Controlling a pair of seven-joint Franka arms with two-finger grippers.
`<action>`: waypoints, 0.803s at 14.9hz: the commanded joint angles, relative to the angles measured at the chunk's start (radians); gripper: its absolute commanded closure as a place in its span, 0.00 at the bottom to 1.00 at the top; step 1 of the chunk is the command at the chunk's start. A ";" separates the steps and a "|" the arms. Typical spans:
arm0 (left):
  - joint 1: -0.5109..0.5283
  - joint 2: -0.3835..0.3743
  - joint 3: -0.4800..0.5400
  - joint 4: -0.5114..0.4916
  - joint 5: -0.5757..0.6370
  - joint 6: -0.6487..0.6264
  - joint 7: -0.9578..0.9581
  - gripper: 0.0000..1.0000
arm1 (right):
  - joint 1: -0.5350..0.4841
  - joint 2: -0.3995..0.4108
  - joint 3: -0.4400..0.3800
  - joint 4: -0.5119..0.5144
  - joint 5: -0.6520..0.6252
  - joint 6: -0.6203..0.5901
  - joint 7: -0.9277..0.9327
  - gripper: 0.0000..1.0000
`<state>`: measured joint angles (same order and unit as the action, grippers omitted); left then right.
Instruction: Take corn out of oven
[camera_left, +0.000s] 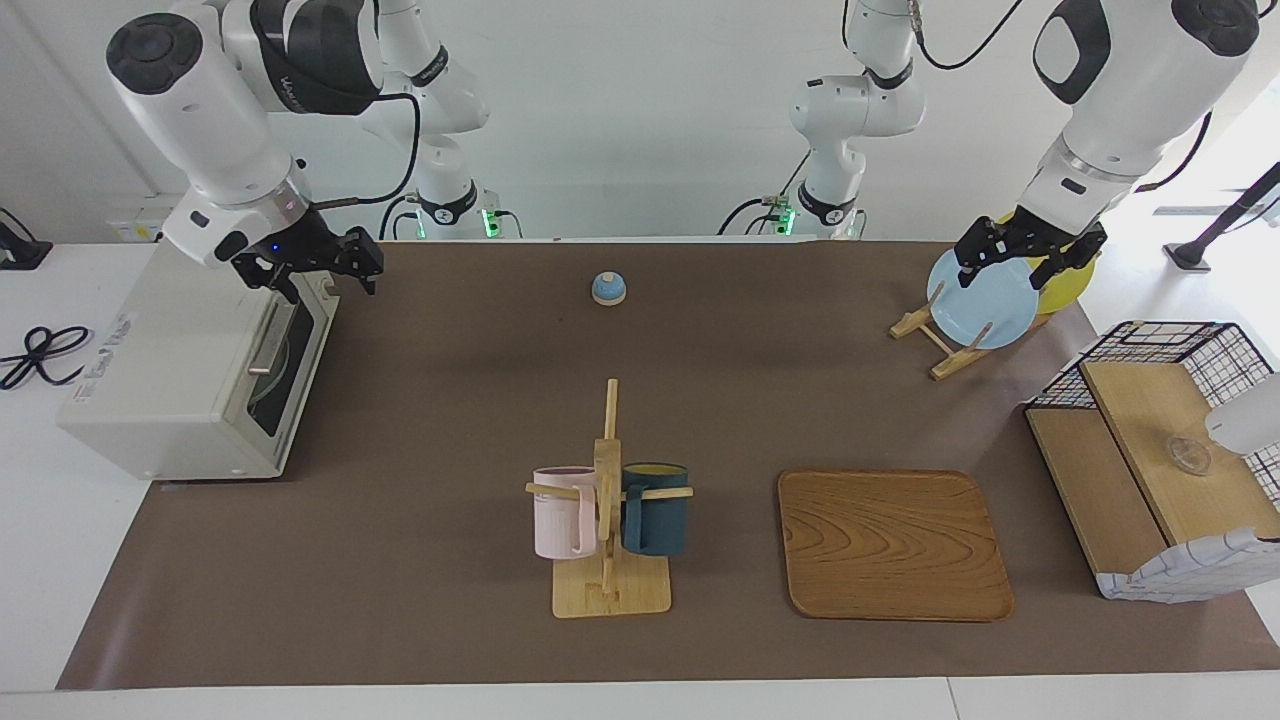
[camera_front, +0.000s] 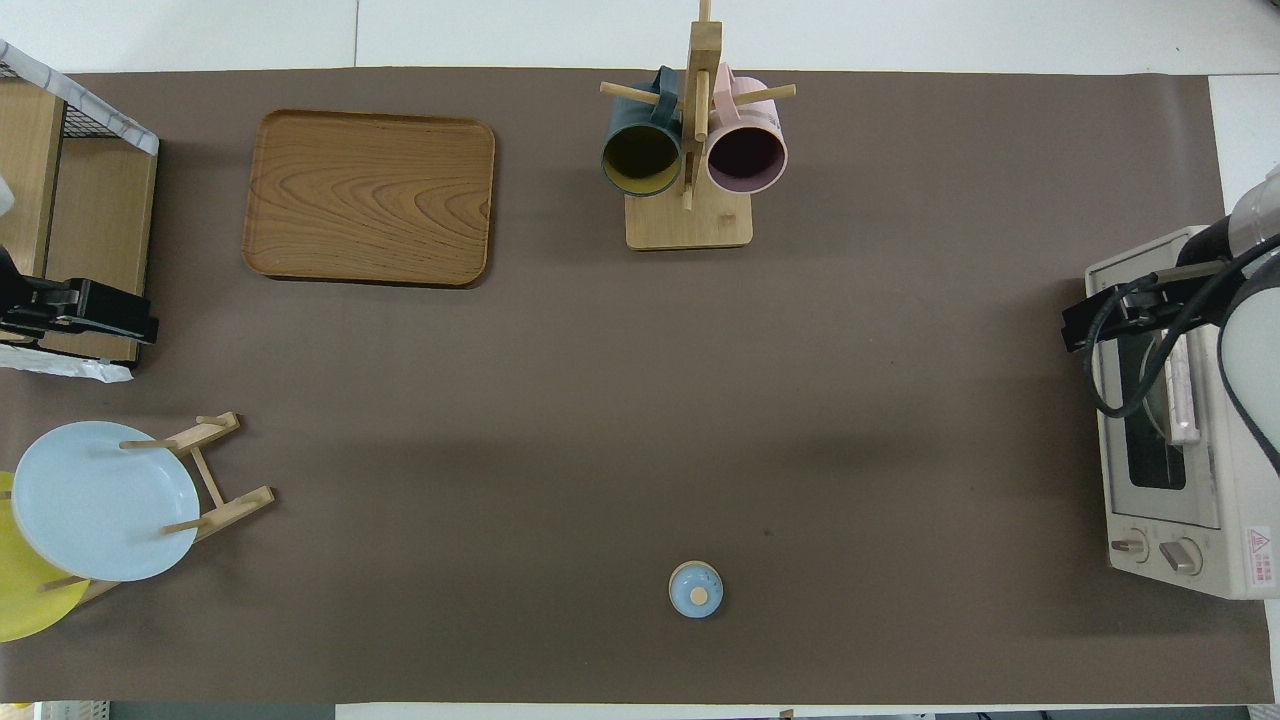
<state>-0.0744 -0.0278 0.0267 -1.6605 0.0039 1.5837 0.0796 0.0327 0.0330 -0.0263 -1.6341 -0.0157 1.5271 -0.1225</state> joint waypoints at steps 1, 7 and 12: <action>0.008 -0.024 -0.004 -0.024 -0.012 0.018 0.006 0.00 | -0.008 -0.005 0.003 -0.004 0.003 0.015 0.014 0.00; 0.008 -0.024 -0.004 -0.024 -0.012 0.018 0.006 0.00 | -0.036 -0.022 0.000 -0.039 0.002 0.014 0.015 0.00; 0.007 -0.024 -0.004 -0.024 -0.012 0.018 0.006 0.00 | -0.076 -0.054 0.002 -0.131 0.004 0.120 -0.041 0.59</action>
<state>-0.0744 -0.0278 0.0267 -1.6605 0.0039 1.5837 0.0796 -0.0337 0.0301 -0.0303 -1.6725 -0.0163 1.5708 -0.1320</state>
